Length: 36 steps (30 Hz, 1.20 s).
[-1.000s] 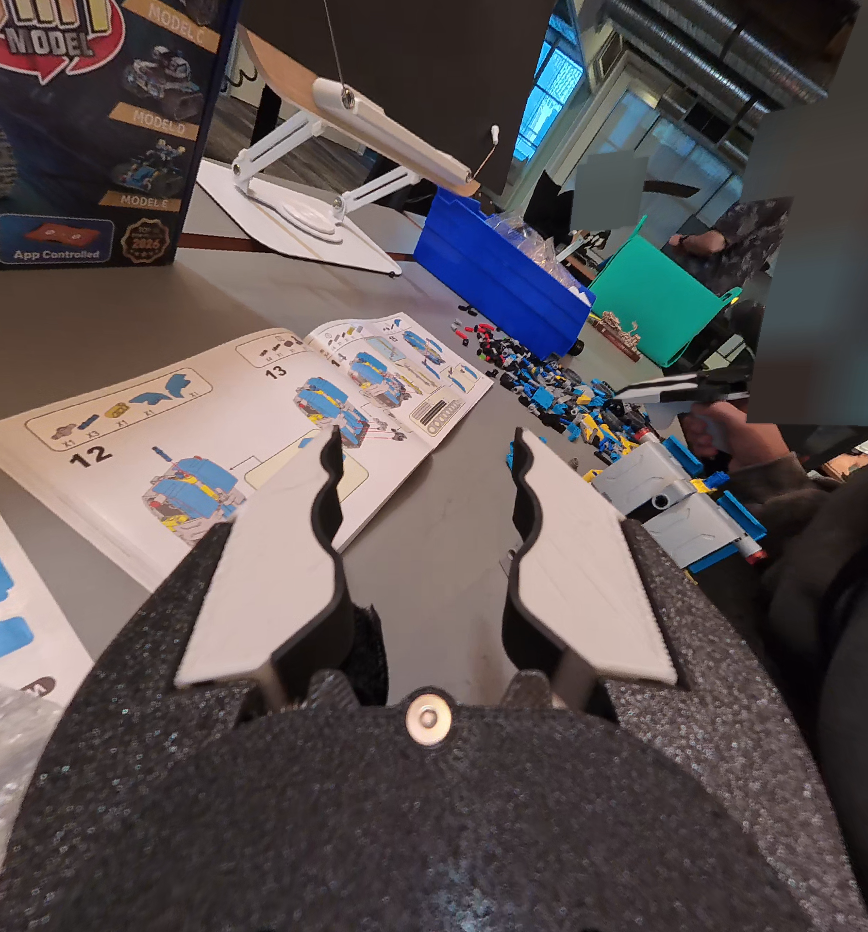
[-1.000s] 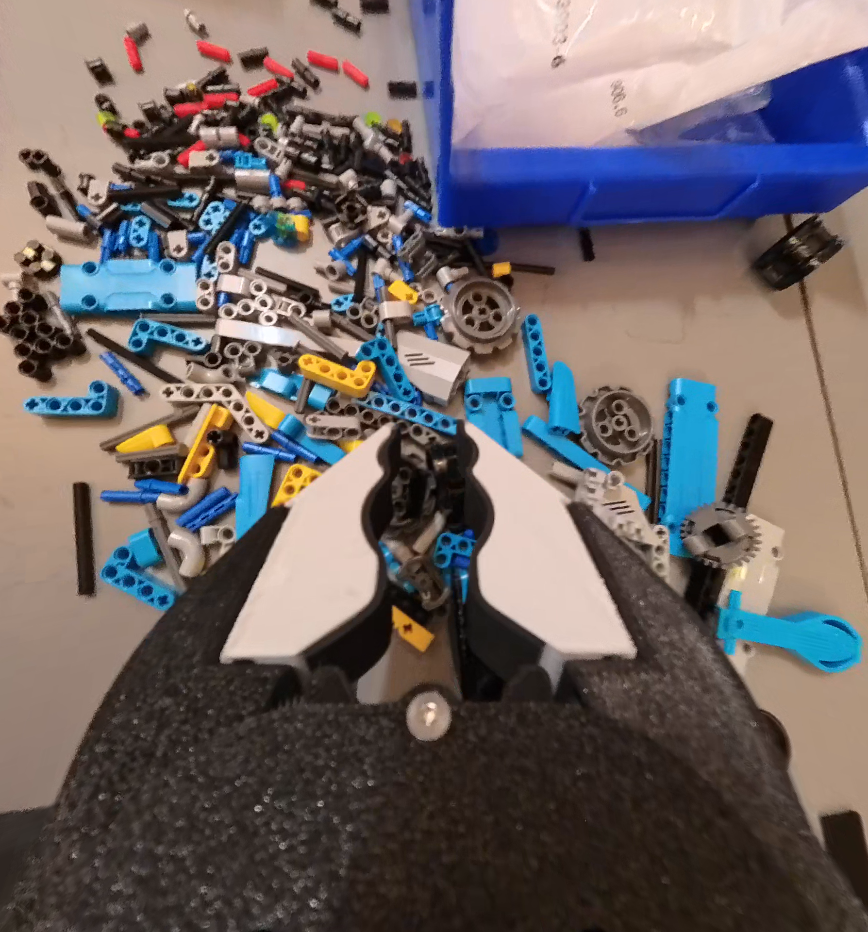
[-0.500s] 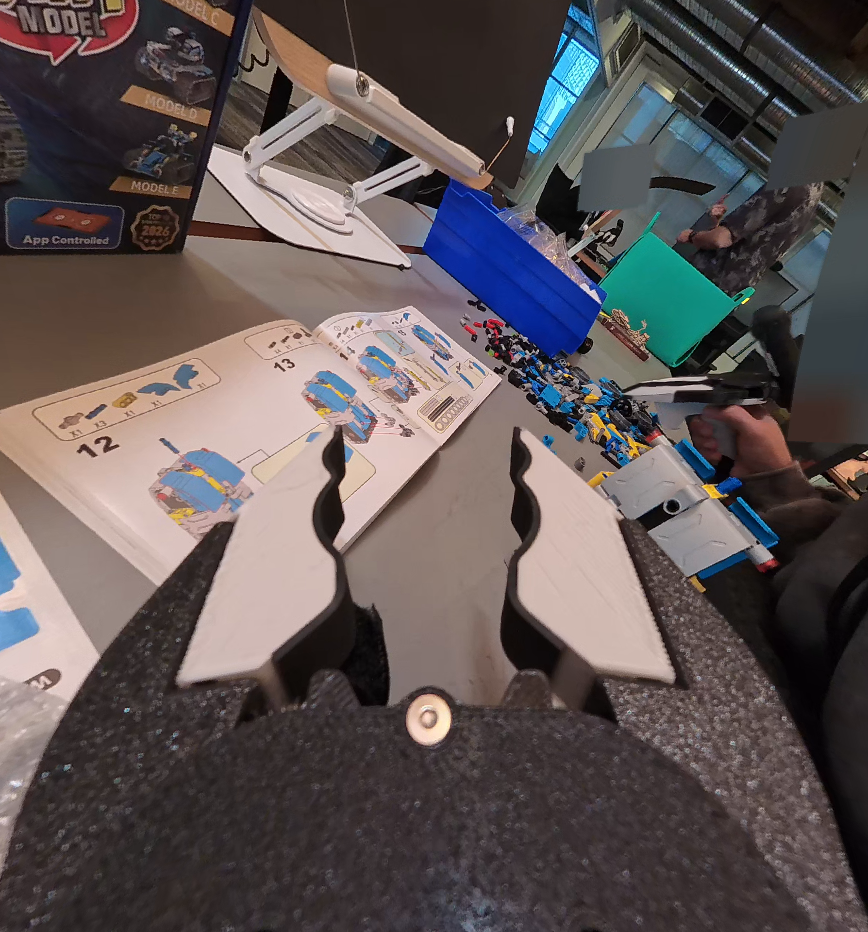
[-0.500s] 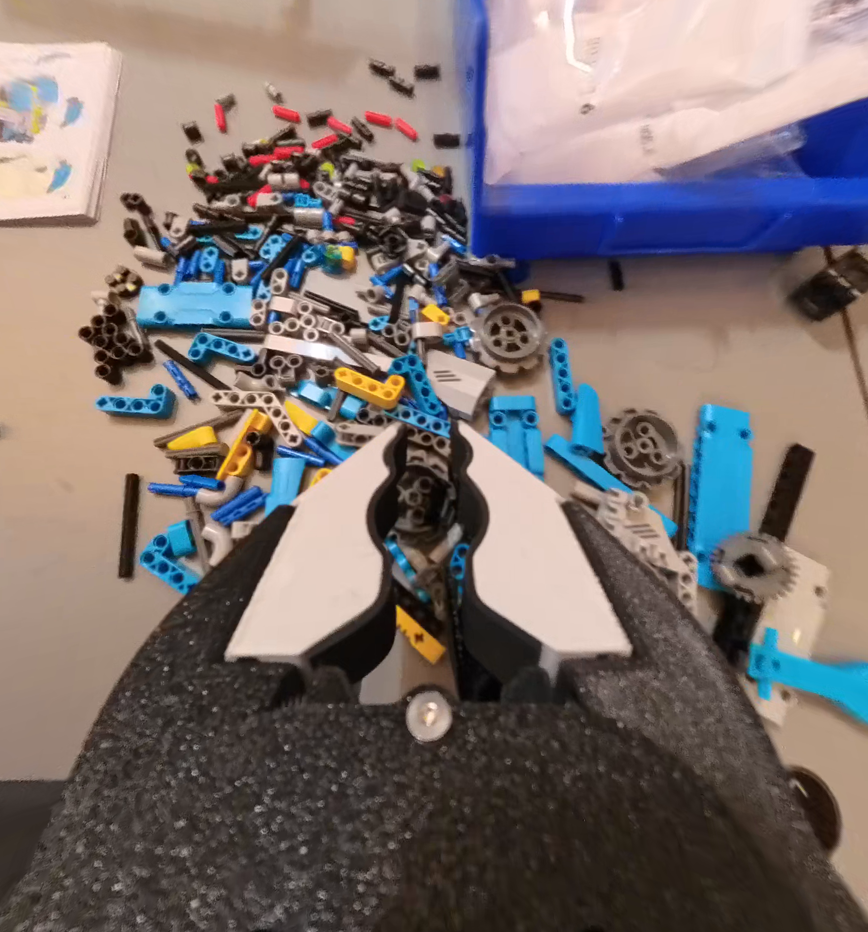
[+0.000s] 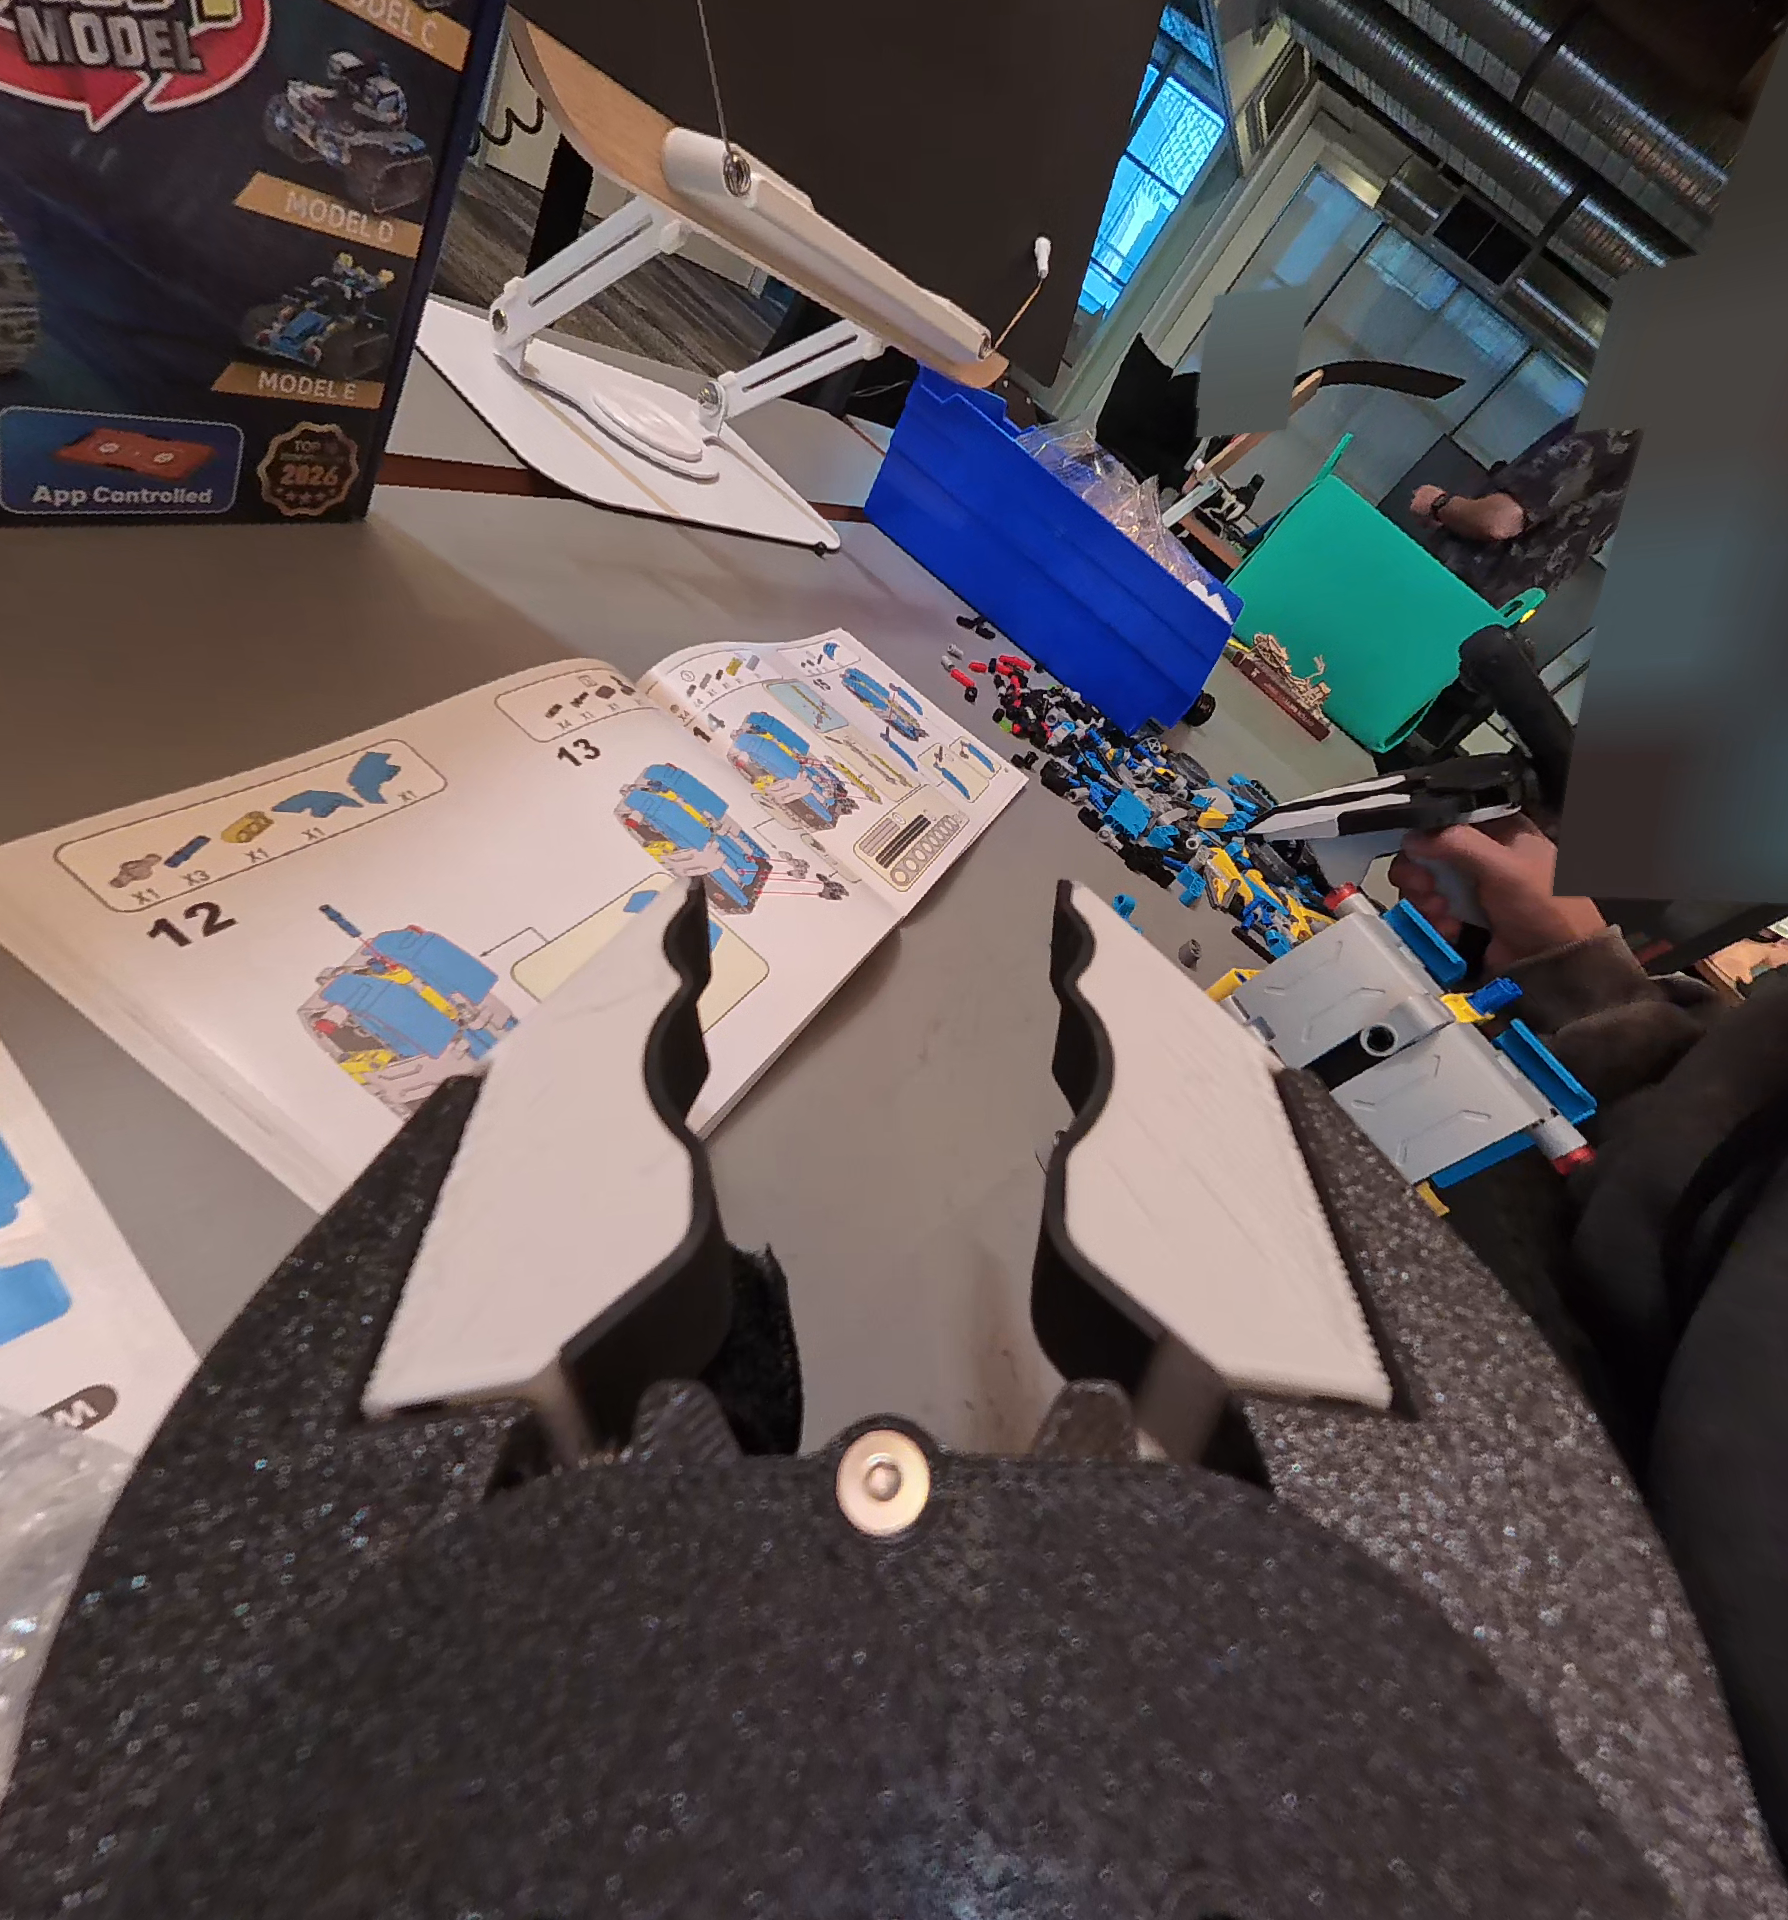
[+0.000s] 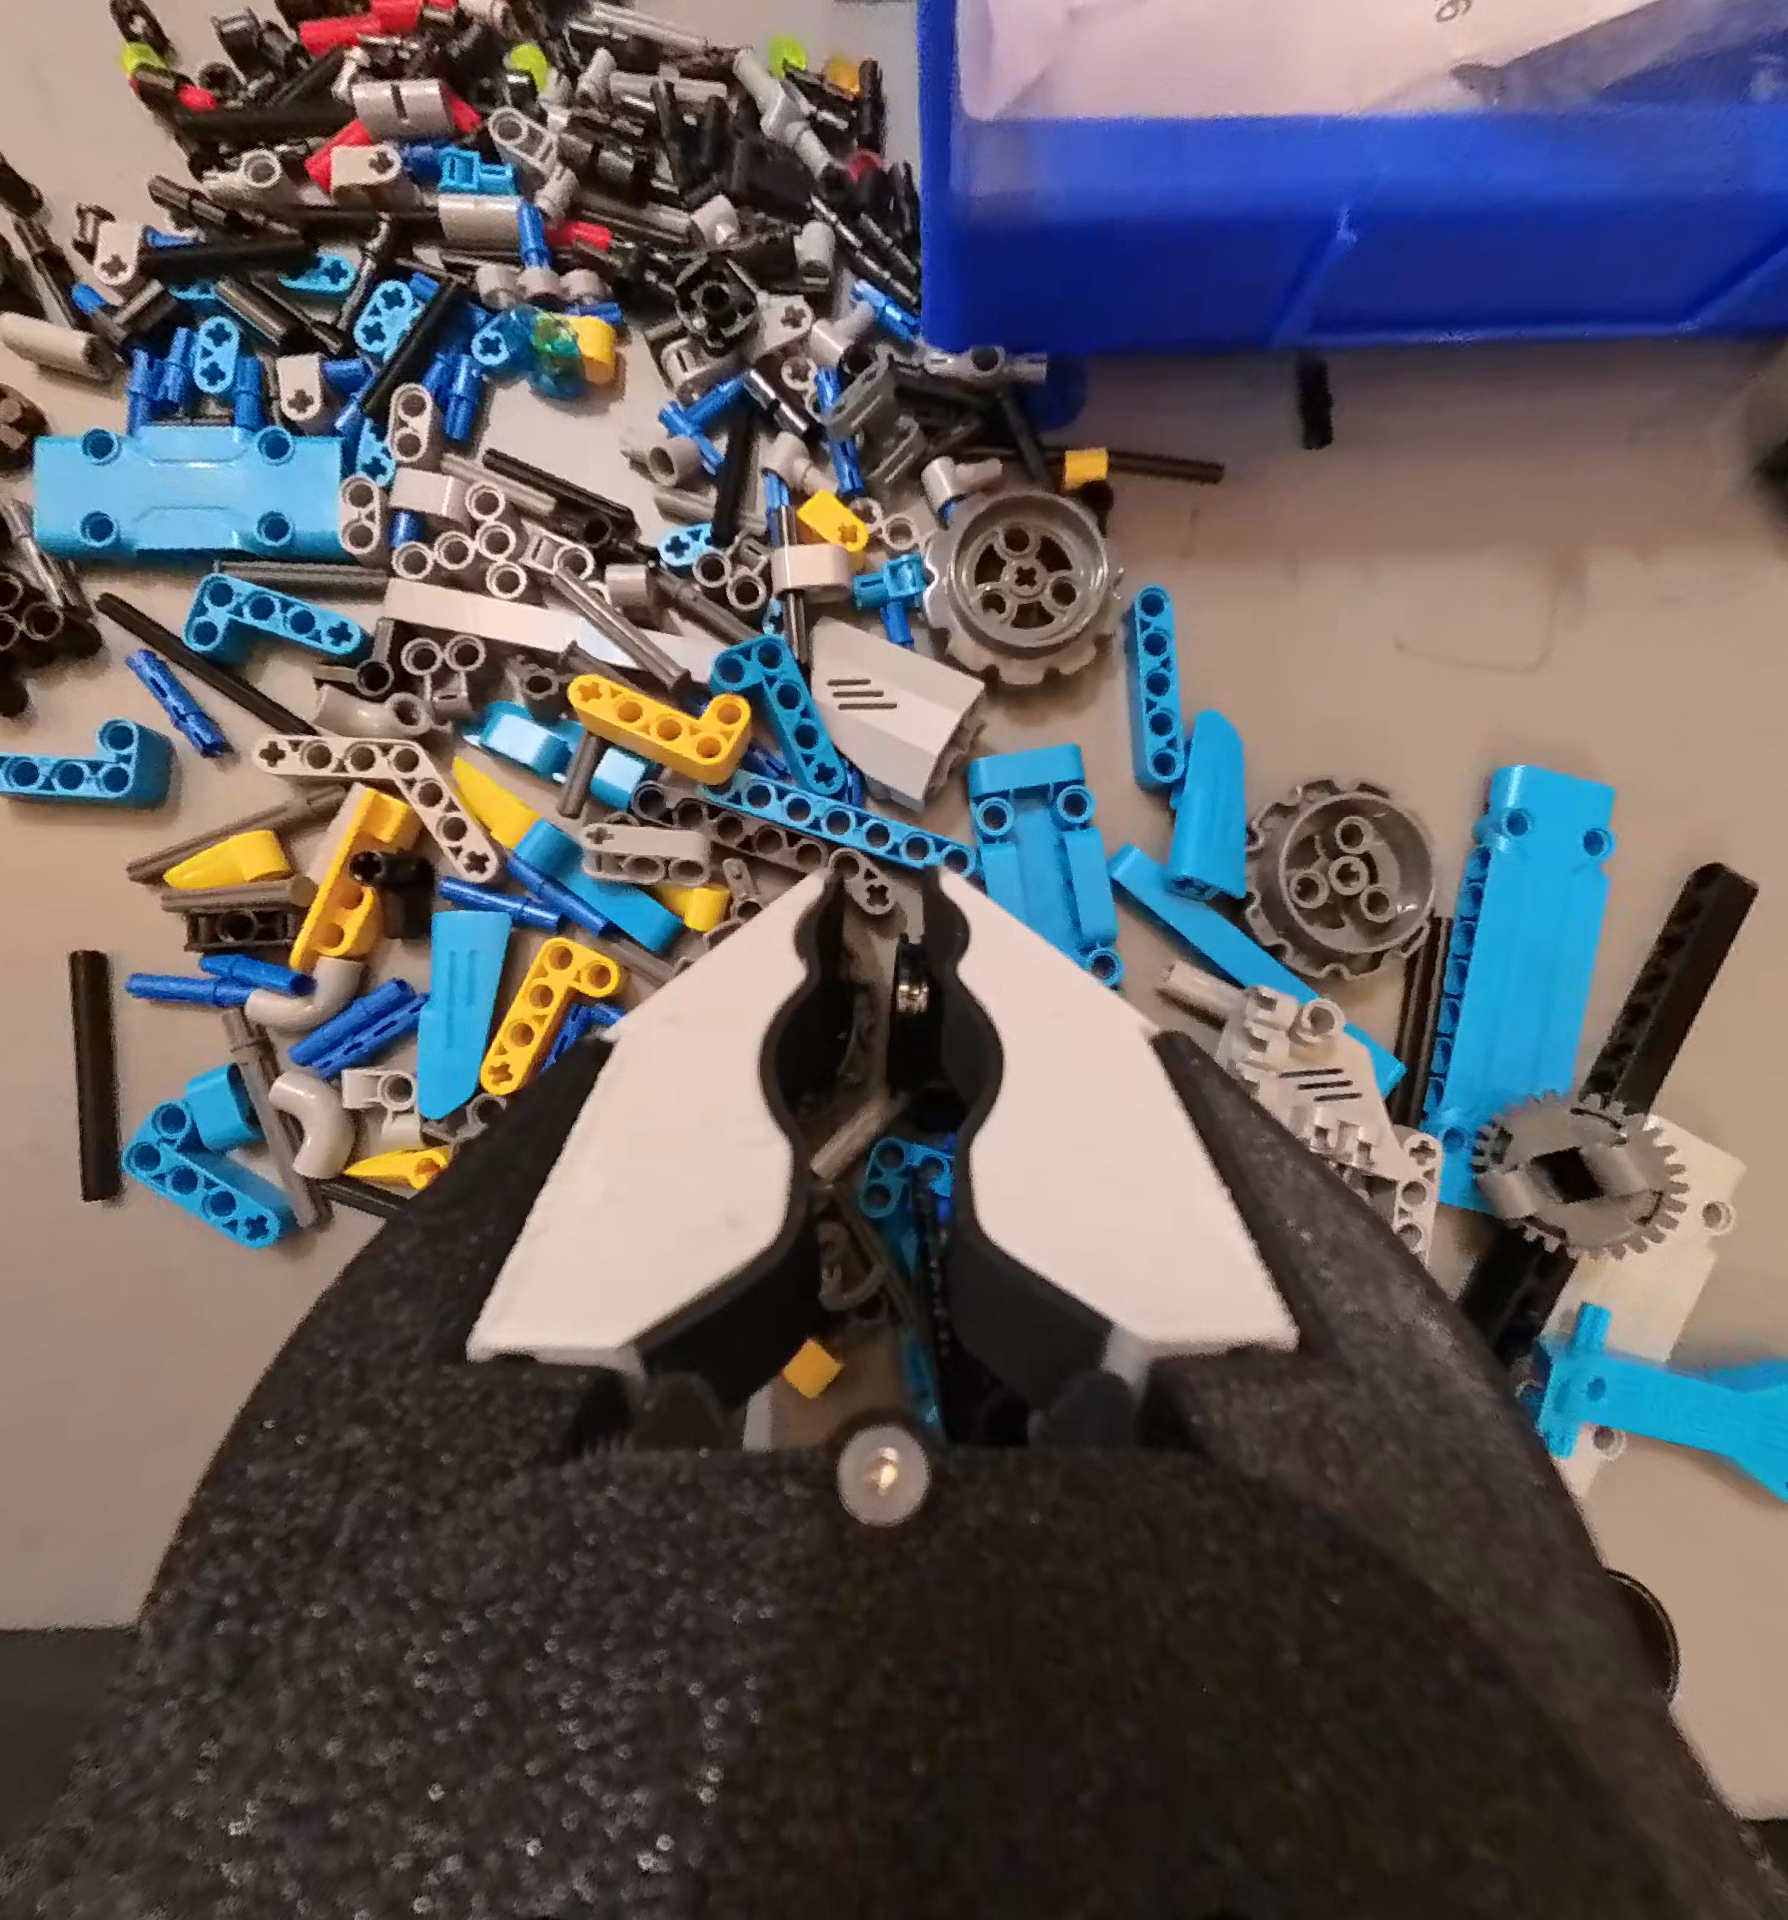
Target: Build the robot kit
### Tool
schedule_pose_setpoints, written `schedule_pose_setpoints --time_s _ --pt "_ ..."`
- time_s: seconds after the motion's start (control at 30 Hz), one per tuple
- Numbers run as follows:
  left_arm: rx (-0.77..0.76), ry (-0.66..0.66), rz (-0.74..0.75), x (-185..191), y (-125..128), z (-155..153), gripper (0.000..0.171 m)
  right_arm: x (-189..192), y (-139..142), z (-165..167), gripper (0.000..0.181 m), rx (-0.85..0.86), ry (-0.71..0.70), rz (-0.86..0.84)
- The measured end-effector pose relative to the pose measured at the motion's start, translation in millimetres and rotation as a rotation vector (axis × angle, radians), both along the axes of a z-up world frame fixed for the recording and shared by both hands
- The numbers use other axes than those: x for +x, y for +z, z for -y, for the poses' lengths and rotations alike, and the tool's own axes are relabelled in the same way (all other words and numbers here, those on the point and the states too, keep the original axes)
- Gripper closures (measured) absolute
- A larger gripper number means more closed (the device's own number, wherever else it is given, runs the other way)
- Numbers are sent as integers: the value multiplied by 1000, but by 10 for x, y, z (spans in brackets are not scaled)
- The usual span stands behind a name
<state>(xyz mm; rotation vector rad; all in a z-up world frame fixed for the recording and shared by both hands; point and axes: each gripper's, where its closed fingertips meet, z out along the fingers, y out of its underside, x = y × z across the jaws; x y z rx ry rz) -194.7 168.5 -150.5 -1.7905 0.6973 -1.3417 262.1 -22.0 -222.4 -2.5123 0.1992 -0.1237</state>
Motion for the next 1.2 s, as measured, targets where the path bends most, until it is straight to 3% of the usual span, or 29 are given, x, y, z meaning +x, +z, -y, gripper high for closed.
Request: schedule_pose_setpoints --time_s 0.5,0.63,0.7,0.77,0.93,1.2 --pt "0 -6 5 1 5 8 105 -39 -65 11 174 -62 20 -1" --pt "0 -8 3 5 2 10 105 -134 81 -53 174 -4 51 5" --pt "1 -7 4 6 3 11 105 -484 300 -209 174 107 174 -31" --pt "1 -9 3 7 3 13 105 -1140 489 -364 174 214 408 -122" --pt "2 -14 8 9 9 20 105 -2037 409 -446 174 205 645 -219" --pt "7 -25 17 9 25 39 105 -2359 21 -346 174 31 749 -200"
